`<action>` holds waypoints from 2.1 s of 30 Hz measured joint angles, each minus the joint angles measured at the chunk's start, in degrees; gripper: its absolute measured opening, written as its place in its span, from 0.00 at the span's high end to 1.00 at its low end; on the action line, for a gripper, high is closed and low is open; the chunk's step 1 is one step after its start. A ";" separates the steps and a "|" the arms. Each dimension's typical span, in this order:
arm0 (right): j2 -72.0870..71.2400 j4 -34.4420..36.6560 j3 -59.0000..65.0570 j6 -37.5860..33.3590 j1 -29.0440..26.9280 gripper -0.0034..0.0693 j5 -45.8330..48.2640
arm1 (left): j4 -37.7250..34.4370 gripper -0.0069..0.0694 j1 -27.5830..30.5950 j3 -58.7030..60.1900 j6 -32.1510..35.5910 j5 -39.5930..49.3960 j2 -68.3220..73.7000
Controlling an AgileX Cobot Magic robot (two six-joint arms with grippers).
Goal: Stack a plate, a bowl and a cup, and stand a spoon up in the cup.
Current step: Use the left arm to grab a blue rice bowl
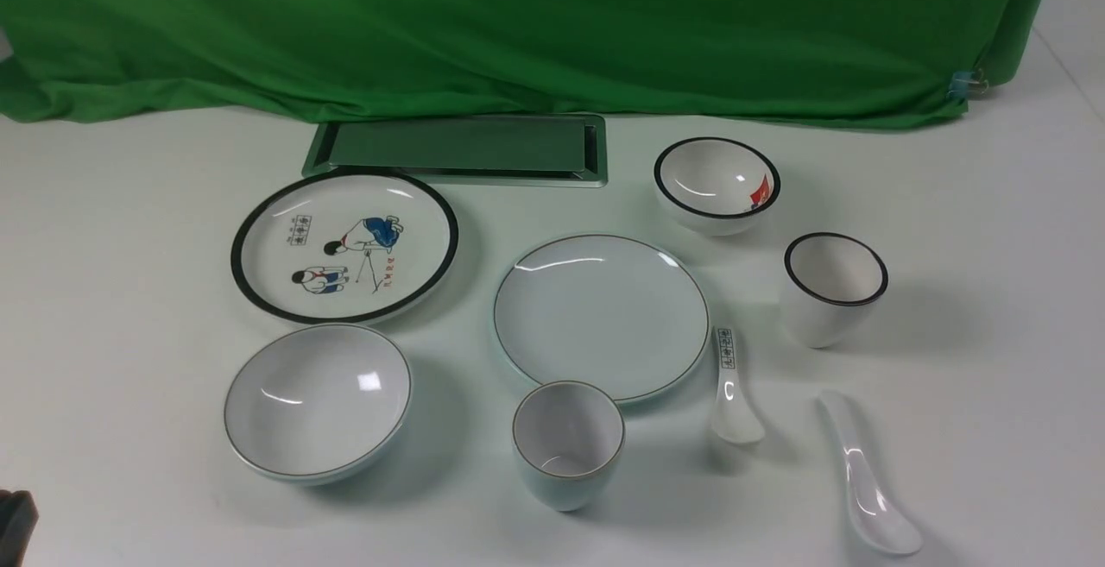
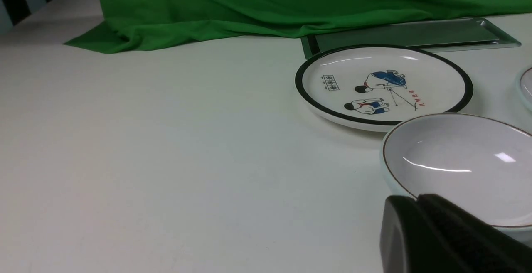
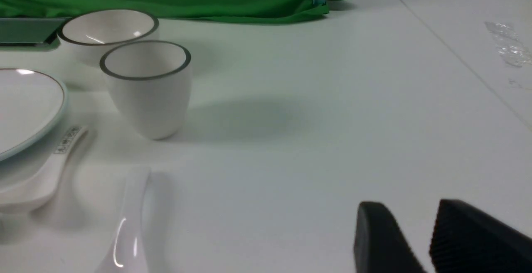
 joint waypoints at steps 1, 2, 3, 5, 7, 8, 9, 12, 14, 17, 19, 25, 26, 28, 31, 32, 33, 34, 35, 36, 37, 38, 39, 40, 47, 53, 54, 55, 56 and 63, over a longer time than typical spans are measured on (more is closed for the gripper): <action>0.00 0.00 0.00 0.00 0.00 0.62 0.00 | 0.00 0.95 0.00 0.00 0.00 0.00 0.00; 0.00 0.00 0.00 0.00 0.00 0.62 0.00 | 0.00 0.95 0.00 0.00 0.00 0.00 0.00; 0.00 0.00 0.00 0.00 0.00 0.62 0.00 | 0.00 0.95 0.00 0.00 0.00 0.00 0.00; 0.00 0.00 0.00 0.00 0.00 0.62 0.00 | 0.00 0.95 0.00 0.00 0.00 0.00 0.00; 0.00 0.00 0.00 0.00 0.00 0.62 0.00 | 0.00 0.95 0.00 0.00 0.00 0.00 0.00; 0.00 0.00 0.00 0.00 0.00 0.62 0.00 | -1.07 0.95 0.00 0.00 -0.08 -0.05 0.00; 0.00 0.00 0.00 0.31 0.00 0.62 0.00 | -2.75 0.95 0.00 0.00 -0.52 -0.37 0.00; 0.00 1.54 0.00 5.21 0.00 0.62 0.00 | -13.52 0.95 0.00 0.00 -6.07 -2.78 0.00; 0.00 5.25 0.00 14.10 0.00 0.62 0.00 | -25.38 0.95 0.00 0.00 -12.90 -5.49 0.00; 0.00 11.57 0.00 32.39 0.00 0.62 0.00 | -43.18 0.95 0.00 0.00 -21.98 -7.85 0.00; 0.00 13.70 0.00 43.97 0.00 0.62 0.00 | -47.35 0.95 0.00 0.00 -24.68 -8.50 0.00; 0.00 14.24 0.00 47.06 0.00 0.62 0.00 | -49.07 0.95 0.00 0.00 -26.47 -9.56 0.00; 0.00 14.24 0.00 46.04 0.00 0.62 0.00 | -49.14 0.95 0.00 0.00 -26.68 -9.64 0.00; 0.00 14.48 0.00 43.98 0.00 0.62 0.00 | -49.28 0.95 0.00 0.00 -26.67 -9.65 0.00; 0.00 14.78 0.00 40.49 0.12 0.62 -0.51 | -47.46 0.95 0.00 -1.52 -22.14 -9.10 0.00; 0.00 14.86 0.00 38.82 0.38 0.62 -0.78 | -46.03 0.95 0.00 -3.21 -19.24 -8.42 0.00; 0.00 14.86 -0.06 36.03 0.83 0.62 -1.08 | -44.46 0.95 0.00 -4.89 -16.69 -7.46 -0.05; 0.00 14.86 -0.58 32.77 1.46 0.63 -1.35 | -42.06 0.95 0.00 -7.34 -13.67 -6.22 -0.05; 0.15 14.86 -1.28 29.30 2.02 0.64 -1.51 | -39.08 0.95 0.00 -10.01 -11.45 -4.39 0.02; 0.35 14.86 -1.73 28.55 2.16 0.65 -1.60 | -38.43 0.95 0.00 -10.58 -11.13 -4.39 0.09; 1.90 14.86 -4.03 22.05 3.40 0.70 -1.92 | -32.33 0.95 0.00 -15.29 -10.22 0.24 1.92; 3.52 14.86 -5.71 18.63 4.05 0.74 -2.02 | -28.10 0.95 0.00 -18.35 -10.40 3.62 4.21; 5.59 14.86 -7.58 15.87 4.54 0.78 -2.14 | -23.74 0.95 0.00 -20.79 -10.56 6.61 7.29; 8.05 14.86 -9.65 12.38 5.13 0.83 -2.19 | -19.50 0.95 0.00 -23.83 -10.48 10.58 11.00; 29.88 14.86 -28.61 -10.70 8.93 0.94 6.39 | -1.16 0.95 -0.20 -42.02 -1.26 38.19 40.19; 49.26 14.99 -44.23 -20.08 12.41 0.94 27.34 | 1.56 0.95 -6.20 -51.05 2.48 44.39 58.99; 52.08 14.99 -45.54 -20.61 13.53 0.94 29.51 | 1.56 0.94 -7.62 -51.86 2.48 44.39 61.13; 53.12 14.99 -45.77 -20.69 13.79 0.94 29.85 | 1.56 0.94 -7.88 -52.04 2.48 44.39 62.17; 56.28 14.99 -46.94 -21.37 15.74 0.94 31.26 | 1.56 0.93 -9.57 -53.19 1.97 44.25 65.72; 64.44 14.99 -47.44 -23.47 24.91 0.93 31.97 | 1.56 0.73 -11.31 -53.99 -5.39 38.05 79.96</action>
